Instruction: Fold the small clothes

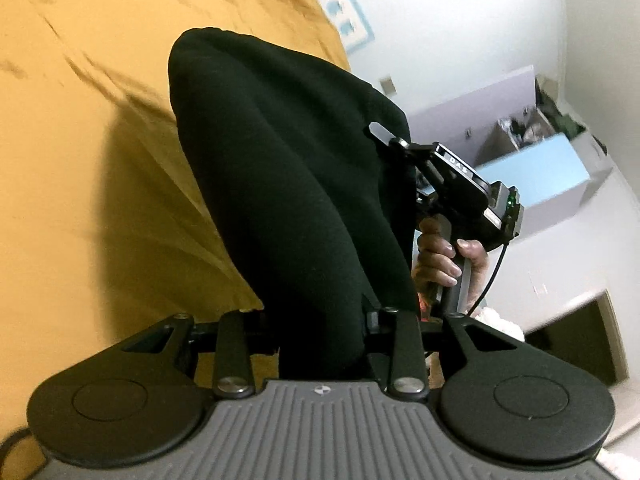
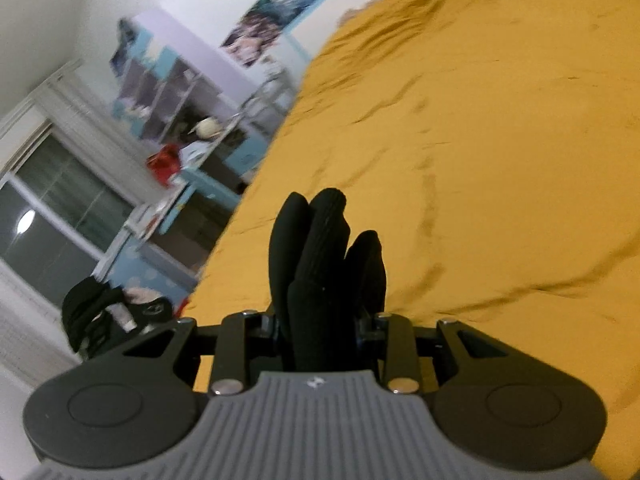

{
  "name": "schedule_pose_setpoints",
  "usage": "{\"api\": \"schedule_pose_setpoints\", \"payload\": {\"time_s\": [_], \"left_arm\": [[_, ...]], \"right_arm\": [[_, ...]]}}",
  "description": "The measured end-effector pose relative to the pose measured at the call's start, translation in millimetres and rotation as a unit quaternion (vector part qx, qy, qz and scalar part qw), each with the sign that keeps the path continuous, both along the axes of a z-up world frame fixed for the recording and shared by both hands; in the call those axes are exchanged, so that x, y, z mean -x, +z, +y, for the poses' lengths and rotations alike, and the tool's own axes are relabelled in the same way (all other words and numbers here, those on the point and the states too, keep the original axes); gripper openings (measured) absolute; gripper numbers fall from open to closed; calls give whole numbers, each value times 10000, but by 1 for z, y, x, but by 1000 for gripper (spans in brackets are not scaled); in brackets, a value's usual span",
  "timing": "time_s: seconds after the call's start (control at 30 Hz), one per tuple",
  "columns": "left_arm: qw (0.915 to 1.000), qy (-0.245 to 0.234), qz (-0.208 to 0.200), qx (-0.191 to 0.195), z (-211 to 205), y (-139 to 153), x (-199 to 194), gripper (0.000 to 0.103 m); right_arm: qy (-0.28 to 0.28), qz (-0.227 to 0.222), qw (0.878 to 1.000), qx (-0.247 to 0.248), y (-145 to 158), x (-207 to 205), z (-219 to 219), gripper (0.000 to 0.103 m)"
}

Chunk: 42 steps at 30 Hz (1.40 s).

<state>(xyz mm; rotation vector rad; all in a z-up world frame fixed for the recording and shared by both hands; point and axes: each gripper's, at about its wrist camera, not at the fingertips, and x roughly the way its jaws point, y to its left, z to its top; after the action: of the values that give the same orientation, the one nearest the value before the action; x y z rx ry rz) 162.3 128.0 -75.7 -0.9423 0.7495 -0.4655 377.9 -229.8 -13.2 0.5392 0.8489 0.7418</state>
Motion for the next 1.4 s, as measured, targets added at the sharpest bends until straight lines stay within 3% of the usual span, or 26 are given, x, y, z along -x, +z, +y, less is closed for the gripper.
{"api": "schedule_pose_setpoints", "payload": {"time_s": [0.17, 0.33, 0.5, 0.6, 0.63, 0.7, 0.8, 0.9, 1.0, 1.1, 1.23, 1.4], "left_arm": [[9980, 592, -90, -195, 50, 2, 28, 38], [9946, 1012, 97, -189, 92, -25, 42, 38], [9911, 1152, 658, -71, 112, -81, 34, 38], [9903, 1073, 878, -5, 111, -112, 33, 38], [9908, 1066, 833, -22, 109, -116, 35, 38], [9913, 1055, 781, -46, 108, -120, 37, 38], [9909, 1071, 805, -102, 99, -116, 34, 39], [9902, 1106, 839, -151, 108, -119, 28, 39], [9895, 1135, 861, -245, 105, -116, 27, 42], [9891, 1125, 894, -314, 106, -105, 24, 47], [9889, 1047, 1019, -276, 108, -100, 25, 49], [9889, 1134, 949, -130, 106, -94, 53, 54]], "right_arm": [[593, -94, 9978, -282, 1, -19, 97, 27], [909, 104, 9950, -390, -30, -39, 182, 27], [882, 561, 9942, 236, -95, -66, 237, 27], [777, 743, 9906, 849, -138, -79, 256, 31], [693, 756, 9902, 952, -150, -81, 258, 34], [534, 926, 9912, 779, -165, -89, 254, 50], [230, 1336, 9904, 281, -175, -95, 237, 54], [93, 1277, 9914, 261, -162, -91, 224, 58], [216, 1427, 9894, -158, -147, -78, 198, 58], [449, 1413, 9883, -348, -128, -52, 168, 62], [931, 1239, 9877, -193, -108, 2, 136, 63], [1228, 1206, 9850, -123, -115, 58, 80, 66]]}}
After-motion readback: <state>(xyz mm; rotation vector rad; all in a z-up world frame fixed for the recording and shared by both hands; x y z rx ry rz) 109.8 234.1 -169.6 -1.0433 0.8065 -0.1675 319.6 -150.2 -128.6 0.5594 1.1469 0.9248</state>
